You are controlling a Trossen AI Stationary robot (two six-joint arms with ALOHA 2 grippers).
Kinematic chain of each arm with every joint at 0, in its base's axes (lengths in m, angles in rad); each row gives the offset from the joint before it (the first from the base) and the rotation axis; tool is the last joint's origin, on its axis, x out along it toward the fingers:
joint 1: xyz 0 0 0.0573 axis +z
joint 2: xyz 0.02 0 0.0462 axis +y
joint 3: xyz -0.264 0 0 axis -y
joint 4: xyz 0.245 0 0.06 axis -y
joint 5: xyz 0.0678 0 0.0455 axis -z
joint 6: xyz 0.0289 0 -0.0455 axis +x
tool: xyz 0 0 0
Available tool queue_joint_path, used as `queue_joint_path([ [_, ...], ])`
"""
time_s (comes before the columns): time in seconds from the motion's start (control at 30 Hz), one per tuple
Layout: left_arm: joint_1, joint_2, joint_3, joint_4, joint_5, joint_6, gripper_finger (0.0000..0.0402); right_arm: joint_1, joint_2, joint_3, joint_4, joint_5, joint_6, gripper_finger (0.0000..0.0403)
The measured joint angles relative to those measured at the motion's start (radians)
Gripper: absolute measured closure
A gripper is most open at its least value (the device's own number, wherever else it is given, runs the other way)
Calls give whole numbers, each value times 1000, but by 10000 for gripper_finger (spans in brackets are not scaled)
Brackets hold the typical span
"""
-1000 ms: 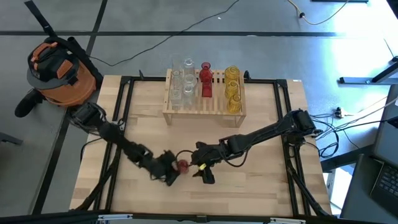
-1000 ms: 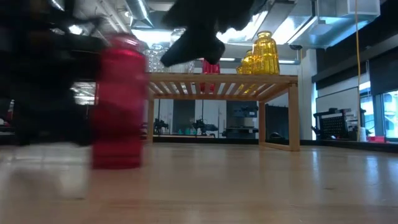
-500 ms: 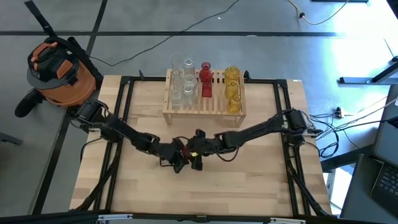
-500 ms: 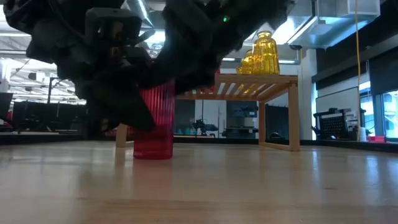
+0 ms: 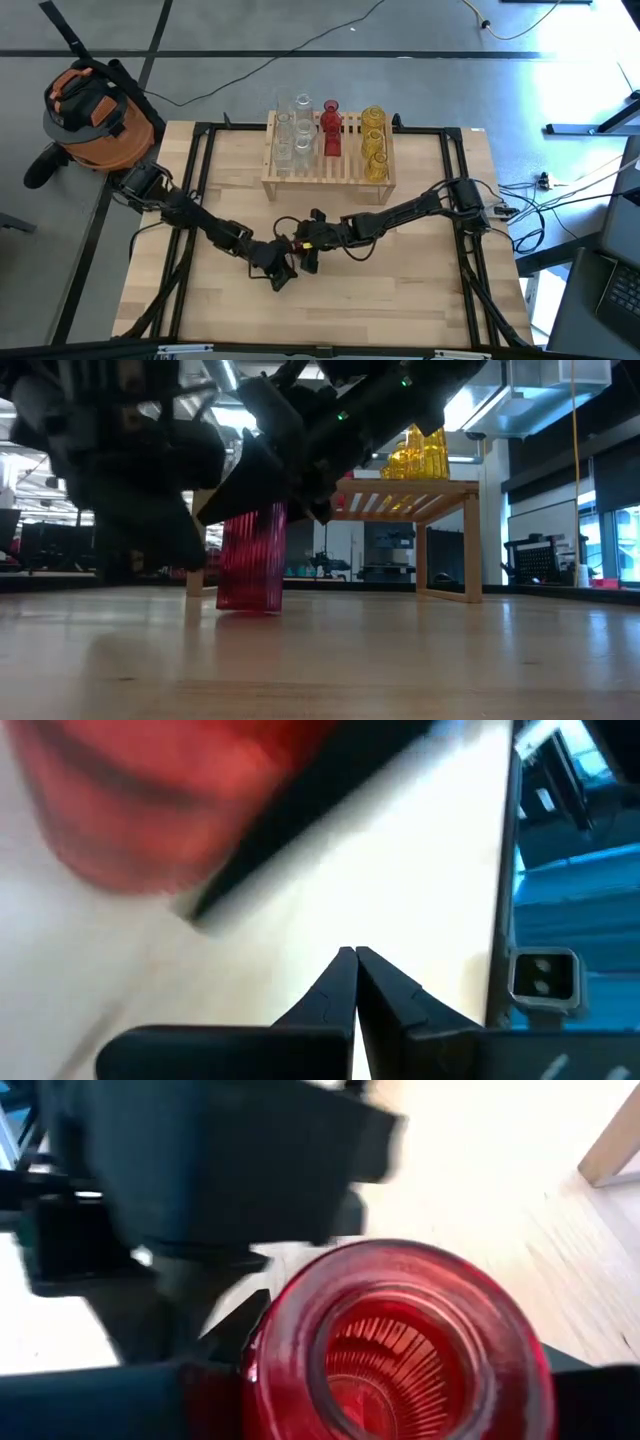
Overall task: Sort vases onto shelf
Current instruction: Put the red vase on the shelf align with the other red vases
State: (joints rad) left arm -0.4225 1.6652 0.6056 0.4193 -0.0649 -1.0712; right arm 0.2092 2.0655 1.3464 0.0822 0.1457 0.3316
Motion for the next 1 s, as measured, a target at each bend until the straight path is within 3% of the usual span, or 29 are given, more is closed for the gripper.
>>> queue_joint_path([
  [0.17, -47, -64, 0, -43, -69, 0, 401, 0, -17, 0, -2, 7, 56, 208],
  [0.27, -75, -135, 1, -148, -161, 0, 401, 4, -64, 0, -27, 80, 110, 208],
  [0.43, -126, -289, 0, -407, -308, 0, 401, 29, -192, 31, -180, 309, 117, 208],
  [0.67, -143, -441, 0, -665, -378, 32, 401, 29, -337, 175, -484, 607, 117, 208],
  [1.0, -77, -456, 0, -719, -361, 121, 401, -142, -352, 230, -700, 619, 264, 208],
])
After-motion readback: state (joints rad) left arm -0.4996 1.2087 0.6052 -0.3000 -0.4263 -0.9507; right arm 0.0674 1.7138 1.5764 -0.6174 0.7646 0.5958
